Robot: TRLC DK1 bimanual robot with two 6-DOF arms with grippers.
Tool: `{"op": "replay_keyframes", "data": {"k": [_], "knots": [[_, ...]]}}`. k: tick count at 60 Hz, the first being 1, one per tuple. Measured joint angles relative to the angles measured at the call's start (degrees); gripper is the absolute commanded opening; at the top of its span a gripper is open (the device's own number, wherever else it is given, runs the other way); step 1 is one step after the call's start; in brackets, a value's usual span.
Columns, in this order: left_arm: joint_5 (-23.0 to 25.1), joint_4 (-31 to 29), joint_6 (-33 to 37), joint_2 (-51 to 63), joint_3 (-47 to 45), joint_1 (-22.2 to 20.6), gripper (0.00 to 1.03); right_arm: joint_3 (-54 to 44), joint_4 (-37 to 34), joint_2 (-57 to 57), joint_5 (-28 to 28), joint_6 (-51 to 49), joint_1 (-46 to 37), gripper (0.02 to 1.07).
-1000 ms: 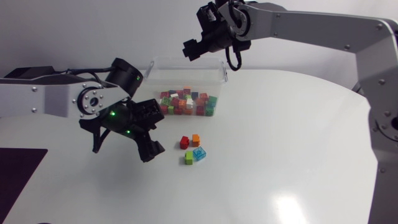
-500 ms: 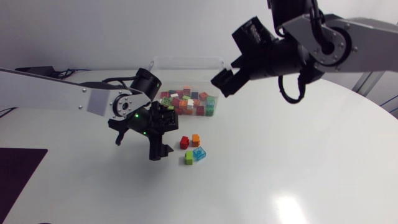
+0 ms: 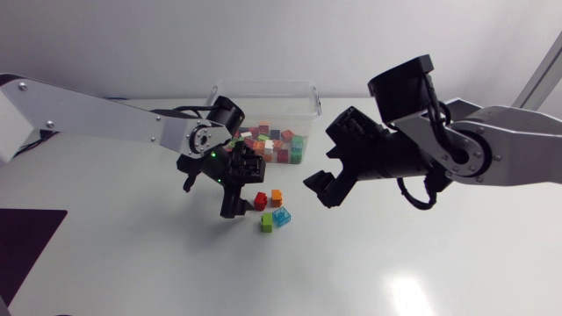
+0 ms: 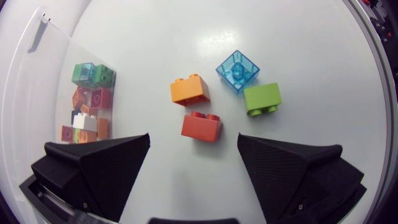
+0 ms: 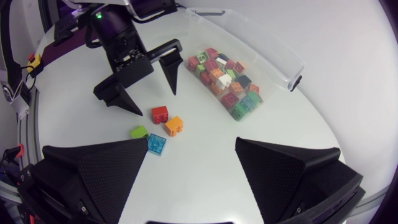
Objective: Place the duplo bricks in the container
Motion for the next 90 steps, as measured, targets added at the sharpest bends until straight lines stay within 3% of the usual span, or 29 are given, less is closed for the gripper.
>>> {"op": "replay_keyframes", "data": {"k": [9, 16, 23, 24, 26, 34, 46, 65, 90], "knots": [[0.15, -1.62, 1.14, 3.1, 3.52, 0.0, 0.96, 0.0, 0.15, 1.81, -1.2, -0.61, 0.22, 1.03], [0.22, -3.21, 1.53, 5.07, 4.83, -0.04, 0.88, 0.2, 0.15, 4.94, -1.6, -0.59, 0.15, 1.03], [1.05, -3.72, 1.75, 6.99, 5.18, -0.33, 0.71, 1.66, 0.17, 8.85, -1.73, -0.31, 0.15, 1.02], [1.33, -3.82, 1.73, 7.23, 5.2, -0.33, 0.61, 1.92, 0.17, 9.35, -1.75, -0.22, 0.15, 1.02], [1.97, -3.93, 1.75, 7.39, 5.4, -0.48, 0.53, 2.47, 0.17, 10.27, -1.73, -0.09, 0.15, 1.02], [3.58, -4.0, 1.75, 8.35, 6.21, -1.07, 0.3, 4.7, 0.02, 13.64, -1.64, -0.02, 0.2, 1.02], [5.09, -5.31, 1.66, 8.52, 7.04, -1.07, 0.29, 10.27, -4.37, 20.41, -1.14, 2.32, 0.59, 1.02], [5.53, -9.42, -0.74, 0.96, 6.64, 3.52, 0.29, 21.27, -16.15, 30.8, 1.33, 8.87, 4.07, 1.01], [6.19, -8.26, -15.06, -15.54, 4.63, 8.79, 0.29, 27.89, -23.96, 37.38, 4.26, 12.24, 7.1, 0.97]]}}
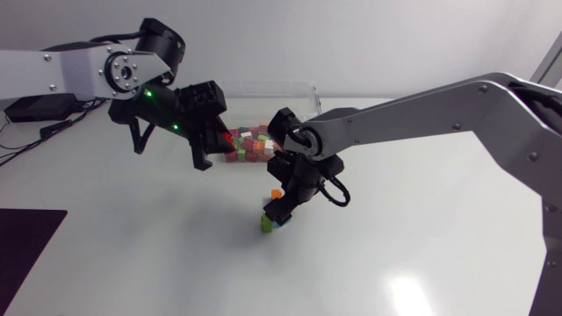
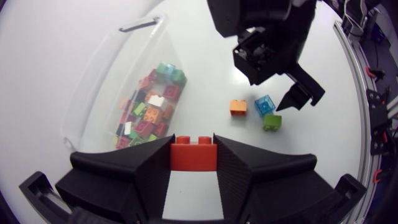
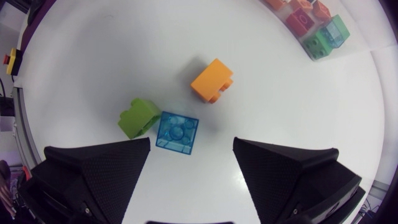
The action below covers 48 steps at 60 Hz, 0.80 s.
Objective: Place the duplo bricks in the container
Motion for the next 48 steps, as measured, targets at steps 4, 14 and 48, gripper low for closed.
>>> {"op": "replay_keyframes", "data": {"k": [4, 14, 48], "knots": [[0.26, 2.67, -3.5, -2.05, 0.0, 0.9, 0.29, 1.64, -0.79, 1.2, 0.09, 0.44, 0.0, 0.94], [0.61, 9.57, -11.02, -5.49, 0.02, 2.97, 0.29, 2.54, -2.27, 3.37, 0.07, 1.36, 0.79, 0.85], [-2.67, 27.58, -28.55, -3.93, 0.42, 3.72, 0.3, 4.94, -3.63, 5.81, 0.09, 1.66, 2.29, 0.4]]}}
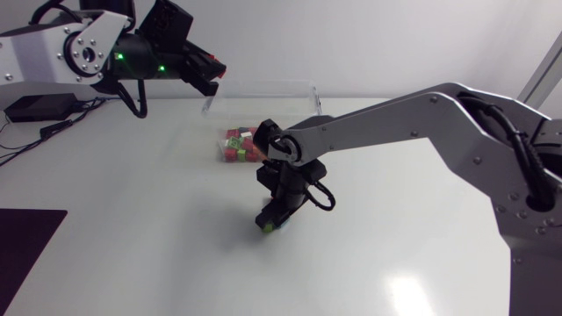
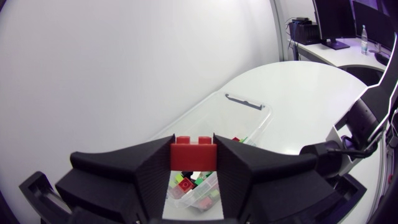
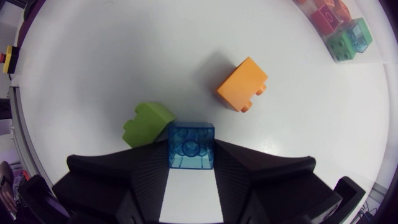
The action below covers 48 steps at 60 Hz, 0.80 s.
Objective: Place the duplo bricks in the container
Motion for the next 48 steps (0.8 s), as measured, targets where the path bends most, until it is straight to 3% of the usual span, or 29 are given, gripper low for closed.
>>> {"op": "replay_keyframes", "data": {"k": [14, 28, 33, 36, 37, 38, 44, 48], "knots": [[-3.13, 0.7, -4.57, 9.75, 5.88, -1.03, 0.3, -2.03, -0.72, -5.81, -0.02, 0.0, -3.34, 0.4], [-6.64, -2.86, -7.54, 19.28, 19.87, -3.58, 0.33, -2.49, -1.55, -16.37, -1.33, -0.7, -8.28, 0.4], [-7.23, -4.81, -8.57, 23.19, 25.31, -3.43, 0.47, -2.49, -1.68, -18.45, -1.55, -0.9, -9.51, 0.4], [-7.34, -6.14, -9.25, 25.4, 27.74, -3.37, 0.63, -2.49, -1.68, -19.32, -1.79, -0.92, -9.9, 0.4], [-7.34, -6.34, -9.25, 25.88, 28.22, -3.37, 0.78, -2.49, -1.68, -19.47, -1.92, -0.92, -9.99, 0.4], [-7.34, -6.82, -9.33, 26.51, 28.79, -3.37, 0.86, -2.49, -1.68, -19.67, -2.12, -0.94, -9.99, 0.4], [-7.52, -8.87, -9.42, 28.52, 30.12, -3.39, 0.98, -2.49, -1.66, -20.41, -2.91, -1.33, -10.38, 0.4], [-7.52, -10.62, -9.4, 28.76, 30.14, -3.39, 0.98, -2.29, -1.64, -20.65, -3.08, -1.44, -10.82, 0.4]]}}
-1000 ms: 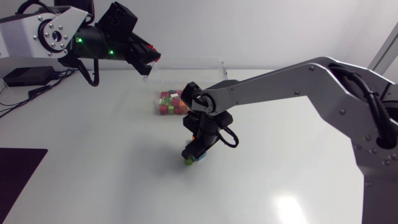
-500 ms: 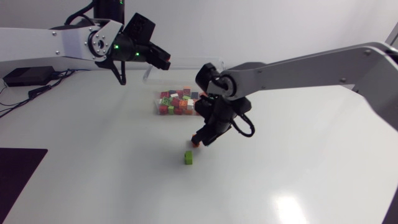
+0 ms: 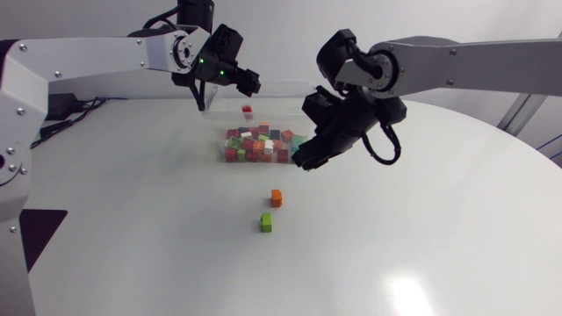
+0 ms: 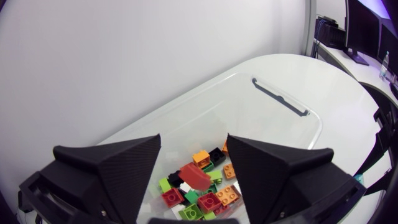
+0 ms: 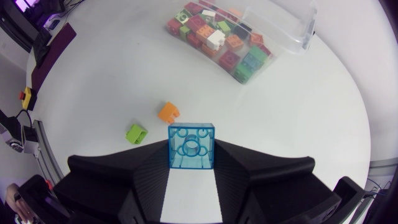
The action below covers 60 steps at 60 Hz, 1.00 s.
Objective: Place the duplo bricks in the container
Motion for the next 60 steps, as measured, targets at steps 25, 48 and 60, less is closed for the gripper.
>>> {"op": "replay_keyframes", "data": {"k": [25, 48, 60], "knots": [[-0.02, -5.7, 12.79, -20.31, -20.5, -0.09, 0.98, 11.91, 3.85, 1.18, -0.22, -0.79, -1.81, 0.4], [-0.26, -8.31, 26.03, -37.27, -45.16, -3.37, 0.98, 21.53, 12.11, 11.1, -0.24, -0.7, -2.1, 0.4], [-0.42, -8.41, 27.74, -40.22, -52.74, -5.66, 0.98, 23.76, 18.49, 14.56, -0.22, -0.7, -2.05, 0.4]]}}
